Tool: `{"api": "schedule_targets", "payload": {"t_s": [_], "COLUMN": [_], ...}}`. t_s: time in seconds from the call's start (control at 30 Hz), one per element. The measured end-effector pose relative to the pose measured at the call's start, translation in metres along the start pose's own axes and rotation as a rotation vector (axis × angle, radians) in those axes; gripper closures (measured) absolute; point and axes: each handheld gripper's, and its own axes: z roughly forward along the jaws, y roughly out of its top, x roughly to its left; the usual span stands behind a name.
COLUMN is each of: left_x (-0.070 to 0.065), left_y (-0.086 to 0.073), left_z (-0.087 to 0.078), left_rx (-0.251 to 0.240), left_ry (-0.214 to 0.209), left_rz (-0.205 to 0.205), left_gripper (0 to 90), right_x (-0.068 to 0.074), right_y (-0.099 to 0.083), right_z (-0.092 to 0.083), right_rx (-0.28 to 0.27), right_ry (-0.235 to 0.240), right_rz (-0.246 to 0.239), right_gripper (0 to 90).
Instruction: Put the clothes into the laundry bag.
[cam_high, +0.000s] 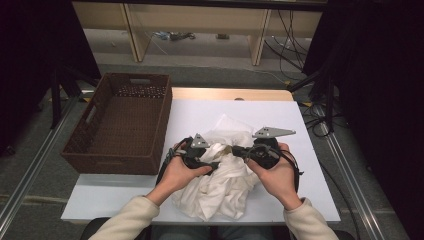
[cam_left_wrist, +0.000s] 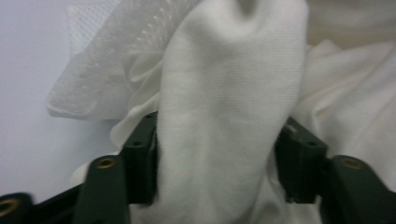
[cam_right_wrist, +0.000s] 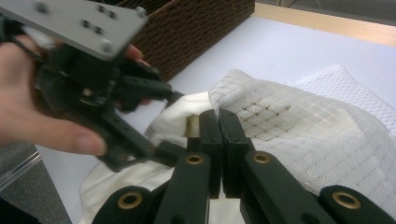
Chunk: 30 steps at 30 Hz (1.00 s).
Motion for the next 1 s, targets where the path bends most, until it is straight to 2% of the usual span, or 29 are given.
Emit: {"api": "schedule_targets", "payload": {"t_s": [0.07, 0.17, 0.23, 0.27, 0.3, 0.33, 0.37, 0.4, 0.43, 0.53, 0.57, 0.63, 0.67, 0.7, 0.73, 0.77, 0.8, 0.87, 0.97, 1.0], "left_x": [-0.002, -0.007, -0.009, -0.01, -0.01, -0.011, -0.012, -0.014, -0.018, -0.025, -0.027, -0.029, -0.03, -0.031, -0.033, -0.035, -0.037, -0.04, -0.041, -0.041], "left_y": [0.003, 0.007, 0.008, 0.009, 0.01, 0.011, 0.012, 0.014, 0.015, 0.018, 0.019, 0.021, 0.022, 0.023, 0.024, 0.025, 0.027, 0.032, 0.035, 0.036], "left_z": [0.002, 0.001, -0.002, -0.004, -0.005, -0.008, -0.01, -0.012, -0.012, -0.016, -0.016, -0.017, -0.018, -0.02, -0.021, -0.023, -0.026, -0.031, -0.03, -0.026], "left_rx": [0.011, 0.008, -0.019, -0.05, -0.073, -0.087, -0.096, -0.11, -0.128, -0.15, -0.166, -0.18, -0.183, -0.184, -0.202, -0.214, -0.219, -0.233, -0.235, -0.214], "left_ry": [-0.014, -0.025, -0.044, -0.054, -0.067, -0.064, -0.065, -0.067, -0.063, -0.051, -0.057, -0.035, -0.041, -0.037, -0.037, -0.035, -0.035, -0.032, -0.037, -0.036], "left_rz": [0.025, 0.046, 0.019, -0.009, -0.022, -0.021, -0.014, -0.011, -0.015, 0.016, 0.011, 0.023, 0.021, 0.029, 0.03, 0.039, 0.054, 0.075, 0.103, 0.104], "left_gripper": [58.9, 71.6, 75.7, 76.7, 77.4, 77.7, 77.9, 78.1, 78.2, 78.4, 78.4, 78.5, 78.6, 78.7, 78.9, 79.0, 79.1, 79.1, 79.1, 79.0], "right_x": [-0.001, -0.001, -0.001, -0.002, -0.001, -0.003, -0.003, -0.005, -0.004, -0.005, -0.006, -0.005, -0.004, -0.006, -0.004, -0.003, -0.002, 0.0, 0.0, 0.002], "right_y": [-0.001, -0.001, -0.002, -0.002, -0.002, -0.002, -0.003, -0.003, -0.003, -0.005, -0.006, -0.007, -0.007, -0.006, -0.006, -0.005, -0.003, -0.001, 0.003, 0.003], "right_z": [0.003, 0.003, 0.003, 0.003, 0.004, 0.005, 0.005, 0.007, 0.006, 0.009, 0.01, 0.008, 0.008, 0.008, 0.007, 0.004, 0.003, -0.001, -0.008, -0.01], "right_rx": [-0.004, -0.003, -0.004, -0.009, -0.014, -0.018, -0.021, -0.025, -0.01, -0.037, -0.033, -0.037, -0.046, -0.046, -0.056, -0.047, -0.053, -0.07, -0.103, -0.095], "right_ry": [0.004, -0.017, -0.018, -0.02, -0.021, -0.011, -0.025, -0.011, -0.021, -0.021, -0.016, -0.03, -0.034, -0.027, -0.02, -0.016, -0.019, -0.002, 0.016, 0.024], "right_rz": [-0.016, -0.031, -0.032, -0.035, -0.017, -0.04, -0.036, -0.047, -0.033, -0.032, -0.048, -0.024, -0.026, -0.06, -0.03, -0.03, -0.052, -0.047, -0.061, -0.042], "right_gripper": [90.0, 90.0, 90.0, 90.0, 90.0, 90.0, 90.0, 90.0, 90.0, 90.0, 90.0, 90.0, 90.0, 90.0, 90.0, 90.0, 90.0, 90.0, 90.0, 90.0]}}
